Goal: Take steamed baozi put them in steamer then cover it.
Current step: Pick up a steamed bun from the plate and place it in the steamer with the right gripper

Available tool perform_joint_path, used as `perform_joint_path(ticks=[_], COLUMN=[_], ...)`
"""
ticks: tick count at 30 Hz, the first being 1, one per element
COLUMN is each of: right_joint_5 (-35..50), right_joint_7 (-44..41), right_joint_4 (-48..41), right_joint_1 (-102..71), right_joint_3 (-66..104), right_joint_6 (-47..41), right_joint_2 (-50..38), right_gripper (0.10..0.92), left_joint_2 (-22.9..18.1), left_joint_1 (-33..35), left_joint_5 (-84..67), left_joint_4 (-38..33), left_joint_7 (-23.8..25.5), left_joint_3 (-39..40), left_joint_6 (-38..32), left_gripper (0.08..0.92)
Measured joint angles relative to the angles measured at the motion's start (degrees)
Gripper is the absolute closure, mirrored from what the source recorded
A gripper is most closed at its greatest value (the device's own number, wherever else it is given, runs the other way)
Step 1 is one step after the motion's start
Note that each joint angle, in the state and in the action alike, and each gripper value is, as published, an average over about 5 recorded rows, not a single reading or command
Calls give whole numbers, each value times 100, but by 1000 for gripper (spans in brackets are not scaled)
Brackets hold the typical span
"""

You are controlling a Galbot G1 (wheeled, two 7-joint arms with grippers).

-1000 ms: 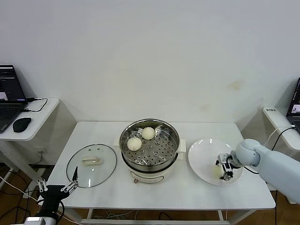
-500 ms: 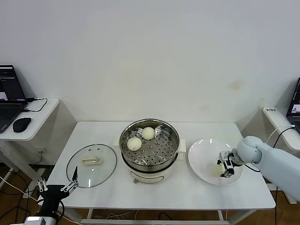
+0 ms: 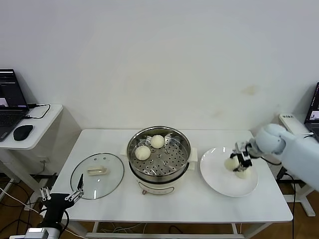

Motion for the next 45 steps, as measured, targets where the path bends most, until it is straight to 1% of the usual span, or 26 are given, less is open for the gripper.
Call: perform_joint_path(ticks=[11,22,33,45], right_joint_5=[739,1160,1046,574], right_joint_7=[22,215,190,45], right_joint_4=[61,177,-64,-167], right_joint_1=[1653,2142,2046,1799], right_joint_3=[-927,-1572,-2001,-2254], right_joint_6=[11,250,944,1775], right_joint_2=[808,1941,2974,3419], right_gripper=[431,431,424,423], left_joint_2=[27,-64,-133,-202], left_joint_1=[-5,13,54,16], left_joint_5=[-34,-49,-99,-109], left_joint_4=[9,3,-28,-22], left_joint_7=[-1,-6,-11,-17], left_joint_3=[-35,-112,-219,-220], left_joint_6=[-6,-11,-20,-22], left_gripper=[177,177,177,177])
